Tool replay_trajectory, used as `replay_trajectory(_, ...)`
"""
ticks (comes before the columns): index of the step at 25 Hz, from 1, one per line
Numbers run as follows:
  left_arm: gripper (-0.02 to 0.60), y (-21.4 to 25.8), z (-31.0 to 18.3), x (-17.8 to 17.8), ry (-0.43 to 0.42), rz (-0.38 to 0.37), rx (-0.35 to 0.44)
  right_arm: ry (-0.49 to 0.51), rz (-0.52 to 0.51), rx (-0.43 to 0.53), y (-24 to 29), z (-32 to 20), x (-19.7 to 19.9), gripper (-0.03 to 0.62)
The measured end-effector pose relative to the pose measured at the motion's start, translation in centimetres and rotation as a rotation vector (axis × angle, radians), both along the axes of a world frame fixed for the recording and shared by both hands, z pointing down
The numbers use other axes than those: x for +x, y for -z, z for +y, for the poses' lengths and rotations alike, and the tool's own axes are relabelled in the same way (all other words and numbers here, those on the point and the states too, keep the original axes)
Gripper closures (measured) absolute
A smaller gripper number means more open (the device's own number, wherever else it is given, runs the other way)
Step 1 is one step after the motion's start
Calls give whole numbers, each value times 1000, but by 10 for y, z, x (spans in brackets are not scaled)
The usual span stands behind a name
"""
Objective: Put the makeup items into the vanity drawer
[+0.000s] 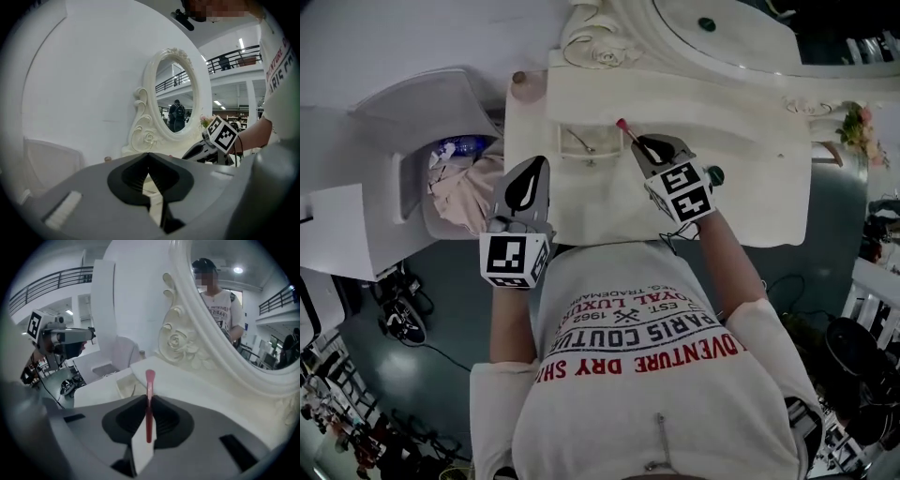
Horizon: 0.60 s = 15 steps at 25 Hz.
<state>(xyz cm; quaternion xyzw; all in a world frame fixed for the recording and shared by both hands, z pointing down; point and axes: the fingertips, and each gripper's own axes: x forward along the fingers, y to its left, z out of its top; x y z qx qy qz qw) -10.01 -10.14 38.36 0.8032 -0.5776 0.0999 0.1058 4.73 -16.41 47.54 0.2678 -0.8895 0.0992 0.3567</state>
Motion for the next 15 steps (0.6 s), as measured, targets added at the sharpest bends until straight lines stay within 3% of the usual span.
replay_trajectory(8,571,-7,35,-45,157,8,-19,212,25,-7,-15,14,-70,542)
replay_trajectory(15,571,-17,57,-70,251,15,-50,326,86,-24,-37,19,-98,542)
